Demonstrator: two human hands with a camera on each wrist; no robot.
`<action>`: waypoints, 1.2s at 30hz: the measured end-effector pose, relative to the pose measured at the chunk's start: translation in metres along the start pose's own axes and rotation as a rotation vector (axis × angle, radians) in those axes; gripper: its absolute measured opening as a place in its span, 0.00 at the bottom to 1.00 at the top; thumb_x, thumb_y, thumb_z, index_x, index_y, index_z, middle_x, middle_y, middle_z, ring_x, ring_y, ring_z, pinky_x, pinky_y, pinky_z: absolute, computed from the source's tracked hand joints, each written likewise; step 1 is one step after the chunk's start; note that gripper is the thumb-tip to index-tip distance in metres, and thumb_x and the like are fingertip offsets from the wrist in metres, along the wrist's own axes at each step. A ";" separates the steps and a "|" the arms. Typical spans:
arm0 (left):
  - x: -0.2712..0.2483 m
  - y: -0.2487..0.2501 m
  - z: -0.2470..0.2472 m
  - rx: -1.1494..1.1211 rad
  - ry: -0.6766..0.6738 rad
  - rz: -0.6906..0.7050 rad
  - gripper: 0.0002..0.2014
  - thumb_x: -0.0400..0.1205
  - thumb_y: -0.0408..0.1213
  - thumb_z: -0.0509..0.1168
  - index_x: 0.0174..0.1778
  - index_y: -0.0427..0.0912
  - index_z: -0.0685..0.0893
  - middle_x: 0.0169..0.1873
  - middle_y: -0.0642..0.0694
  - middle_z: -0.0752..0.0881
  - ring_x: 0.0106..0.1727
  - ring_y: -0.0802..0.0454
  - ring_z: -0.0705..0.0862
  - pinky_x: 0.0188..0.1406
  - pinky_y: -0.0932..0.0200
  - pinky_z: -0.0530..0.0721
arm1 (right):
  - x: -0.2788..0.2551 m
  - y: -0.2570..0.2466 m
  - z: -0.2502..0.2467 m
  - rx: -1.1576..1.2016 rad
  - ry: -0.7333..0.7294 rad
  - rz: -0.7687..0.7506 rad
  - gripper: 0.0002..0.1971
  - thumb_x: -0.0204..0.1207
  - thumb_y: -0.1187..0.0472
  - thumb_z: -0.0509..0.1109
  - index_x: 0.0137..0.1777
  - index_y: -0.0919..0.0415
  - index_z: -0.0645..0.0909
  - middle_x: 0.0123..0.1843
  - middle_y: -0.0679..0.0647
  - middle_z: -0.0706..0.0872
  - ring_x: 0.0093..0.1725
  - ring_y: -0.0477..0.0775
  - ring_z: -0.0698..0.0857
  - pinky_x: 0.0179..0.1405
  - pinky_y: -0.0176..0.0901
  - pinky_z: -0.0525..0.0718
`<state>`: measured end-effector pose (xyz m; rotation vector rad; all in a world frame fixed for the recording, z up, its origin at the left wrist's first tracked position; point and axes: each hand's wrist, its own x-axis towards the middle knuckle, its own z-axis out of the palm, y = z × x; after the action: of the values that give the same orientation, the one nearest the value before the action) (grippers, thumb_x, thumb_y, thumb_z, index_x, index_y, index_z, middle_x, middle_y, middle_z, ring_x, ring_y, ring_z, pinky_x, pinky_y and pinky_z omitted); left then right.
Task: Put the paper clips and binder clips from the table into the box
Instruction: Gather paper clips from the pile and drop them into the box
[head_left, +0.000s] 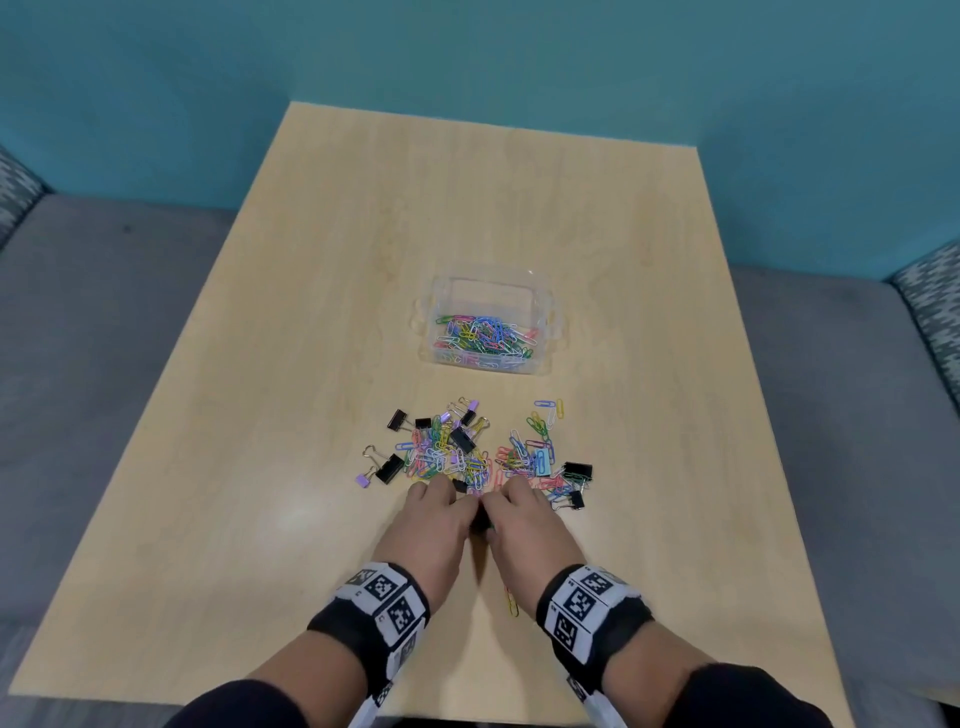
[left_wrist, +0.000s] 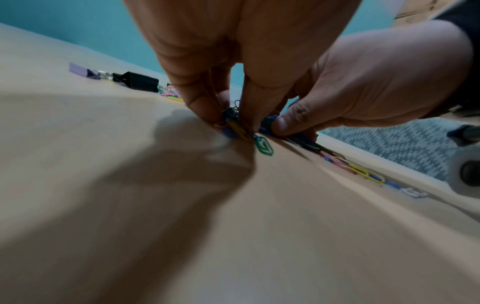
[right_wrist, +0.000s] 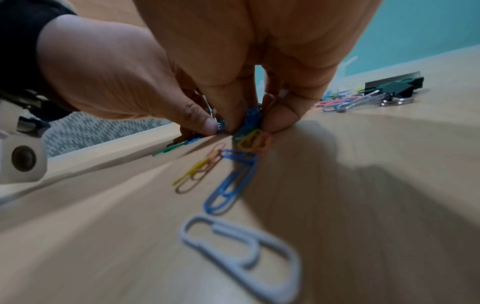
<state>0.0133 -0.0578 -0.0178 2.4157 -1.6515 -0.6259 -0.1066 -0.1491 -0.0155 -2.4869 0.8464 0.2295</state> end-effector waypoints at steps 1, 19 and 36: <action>0.000 0.000 -0.003 0.019 -0.023 0.010 0.16 0.65 0.25 0.67 0.42 0.48 0.76 0.41 0.47 0.74 0.38 0.49 0.67 0.27 0.54 0.73 | 0.000 0.000 -0.001 -0.010 -0.016 -0.010 0.12 0.73 0.69 0.63 0.55 0.58 0.76 0.55 0.58 0.74 0.50 0.62 0.74 0.44 0.47 0.69; 0.010 -0.002 -0.039 -0.254 -0.165 -0.185 0.05 0.77 0.34 0.62 0.39 0.47 0.81 0.40 0.51 0.81 0.40 0.51 0.80 0.41 0.56 0.78 | 0.010 0.012 -0.034 0.144 -0.198 0.058 0.09 0.73 0.72 0.59 0.39 0.57 0.72 0.43 0.53 0.77 0.41 0.58 0.78 0.37 0.50 0.76; 0.166 -0.016 -0.170 -0.616 0.042 -0.285 0.06 0.74 0.28 0.72 0.33 0.40 0.84 0.24 0.45 0.84 0.23 0.52 0.84 0.27 0.56 0.85 | 0.165 0.021 -0.185 0.360 -0.074 0.177 0.08 0.72 0.72 0.69 0.36 0.59 0.81 0.36 0.57 0.87 0.27 0.51 0.87 0.36 0.52 0.91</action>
<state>0.1490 -0.2228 0.0882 2.1750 -0.9086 -0.9499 0.0110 -0.3444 0.0843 -2.0615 0.9827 0.2071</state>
